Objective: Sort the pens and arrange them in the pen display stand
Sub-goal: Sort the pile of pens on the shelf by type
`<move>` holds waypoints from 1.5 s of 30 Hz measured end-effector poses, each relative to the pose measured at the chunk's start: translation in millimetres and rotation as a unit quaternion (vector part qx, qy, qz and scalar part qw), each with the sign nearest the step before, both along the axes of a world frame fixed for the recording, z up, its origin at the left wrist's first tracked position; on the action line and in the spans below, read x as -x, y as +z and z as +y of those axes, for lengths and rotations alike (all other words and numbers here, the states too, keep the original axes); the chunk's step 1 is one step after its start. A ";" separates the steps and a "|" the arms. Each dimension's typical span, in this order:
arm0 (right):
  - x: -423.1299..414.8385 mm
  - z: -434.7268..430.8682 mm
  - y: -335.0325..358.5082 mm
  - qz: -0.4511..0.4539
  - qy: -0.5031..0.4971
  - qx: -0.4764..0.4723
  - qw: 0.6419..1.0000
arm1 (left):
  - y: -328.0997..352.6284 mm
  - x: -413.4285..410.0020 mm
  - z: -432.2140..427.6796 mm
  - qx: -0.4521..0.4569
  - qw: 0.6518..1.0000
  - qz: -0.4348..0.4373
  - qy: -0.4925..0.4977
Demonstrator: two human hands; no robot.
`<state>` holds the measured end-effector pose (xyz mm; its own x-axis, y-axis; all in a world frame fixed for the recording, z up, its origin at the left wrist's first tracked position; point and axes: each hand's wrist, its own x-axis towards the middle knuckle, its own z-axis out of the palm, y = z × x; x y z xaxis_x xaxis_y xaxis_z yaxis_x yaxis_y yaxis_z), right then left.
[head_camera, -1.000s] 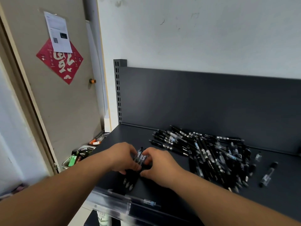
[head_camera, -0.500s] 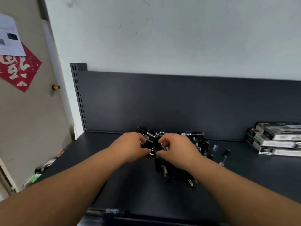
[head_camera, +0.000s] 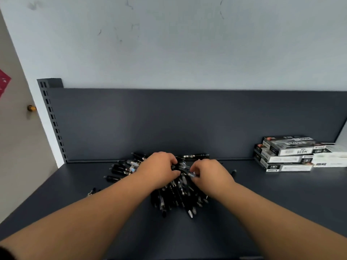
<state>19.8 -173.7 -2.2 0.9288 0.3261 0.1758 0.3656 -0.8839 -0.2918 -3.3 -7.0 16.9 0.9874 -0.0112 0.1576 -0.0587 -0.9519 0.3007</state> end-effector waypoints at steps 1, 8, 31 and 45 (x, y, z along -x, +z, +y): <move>-0.9 -0.7 0.1 -0.001 0.003 -0.007 1.000 | -0.3 -1.1 -1.4 -0.007 1.000 -0.002 -0.004; 4.3 -9.5 39.0 -0.156 0.039 -0.247 0.956 | 3.0 -4.8 -6.6 0.018 0.993 -0.060 -0.098; -43.2 8.8 0.4 0.077 -0.024 0.035 0.996 | -14.7 6.3 15.1 0.126 0.985 -0.111 -0.051; -16.9 9.4 20.1 0.067 0.039 -0.347 0.935 | -8.3 -1.4 -3.7 0.265 0.956 -0.112 -0.051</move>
